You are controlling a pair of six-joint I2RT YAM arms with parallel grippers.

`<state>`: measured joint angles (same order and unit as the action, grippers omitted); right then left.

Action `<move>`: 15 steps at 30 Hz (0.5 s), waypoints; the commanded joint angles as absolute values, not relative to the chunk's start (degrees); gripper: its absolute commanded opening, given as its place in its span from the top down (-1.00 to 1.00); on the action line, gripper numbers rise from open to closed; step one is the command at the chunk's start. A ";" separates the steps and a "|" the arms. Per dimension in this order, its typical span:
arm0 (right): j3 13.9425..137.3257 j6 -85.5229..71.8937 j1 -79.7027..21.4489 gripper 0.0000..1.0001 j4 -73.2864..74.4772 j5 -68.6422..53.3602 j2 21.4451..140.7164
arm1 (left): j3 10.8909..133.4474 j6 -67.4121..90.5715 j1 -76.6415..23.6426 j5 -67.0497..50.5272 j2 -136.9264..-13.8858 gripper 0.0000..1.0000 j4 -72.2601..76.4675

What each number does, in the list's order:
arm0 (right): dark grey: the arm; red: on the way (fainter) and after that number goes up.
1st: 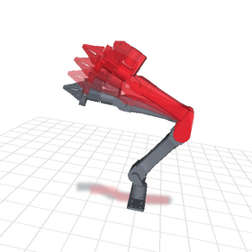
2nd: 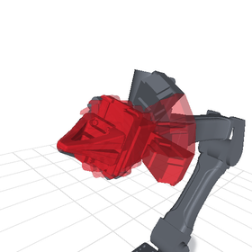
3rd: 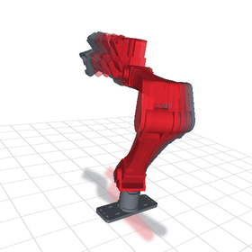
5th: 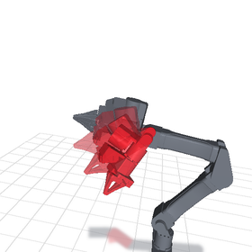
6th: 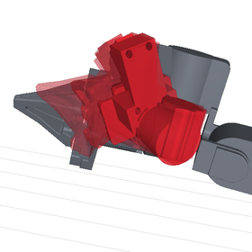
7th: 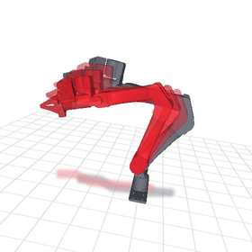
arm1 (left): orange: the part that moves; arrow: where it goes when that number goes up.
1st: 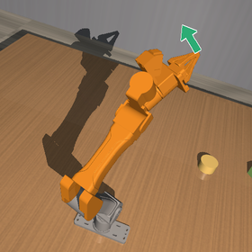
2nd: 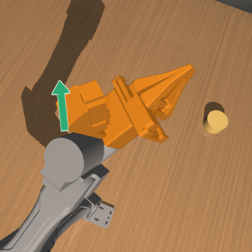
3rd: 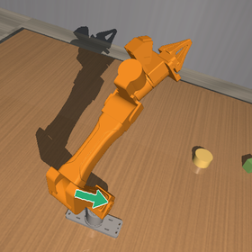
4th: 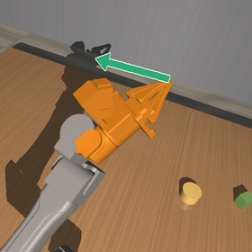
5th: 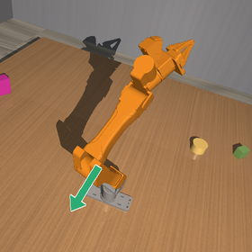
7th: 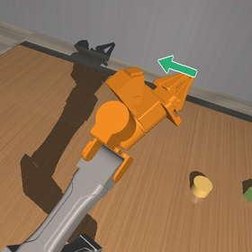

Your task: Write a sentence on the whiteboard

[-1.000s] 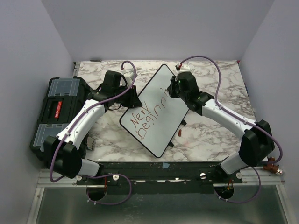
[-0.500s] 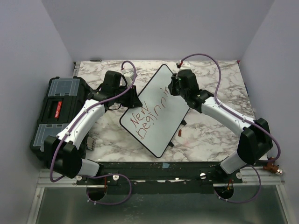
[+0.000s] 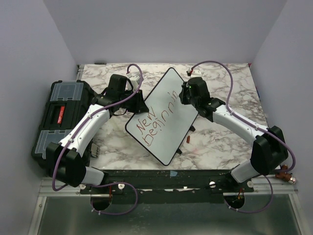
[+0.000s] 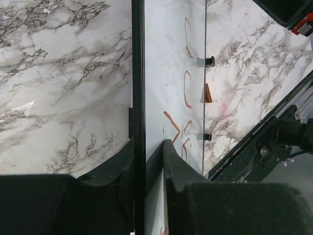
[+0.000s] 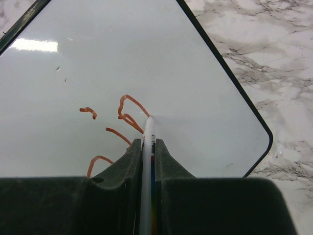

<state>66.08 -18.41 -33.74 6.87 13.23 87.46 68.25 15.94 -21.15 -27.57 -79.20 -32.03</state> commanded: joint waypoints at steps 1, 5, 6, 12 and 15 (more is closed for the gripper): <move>63.82 -19.13 -33.75 0.99 7.87 12.30 86.59 | 66.88 7.47 -23.26 -20.13 -81.10 1.00 -36.21; 64.21 -18.92 -33.58 0.99 8.26 12.64 85.92 | 66.80 7.47 -23.29 -20.17 -81.10 1.00 -36.21; 64.47 -18.78 -33.52 0.99 8.42 12.85 85.79 | 66.73 7.47 -23.29 -20.04 -81.12 1.00 -36.21; 65.42 -17.71 -33.07 0.99 9.27 13.95 84.51 | 66.73 7.47 -23.29 -20.04 -81.09 1.00 -36.20; 66.29 -17.49 -32.57 0.99 9.41 13.88 84.46 | 66.88 7.47 -23.38 -20.09 -81.16 1.00 -36.19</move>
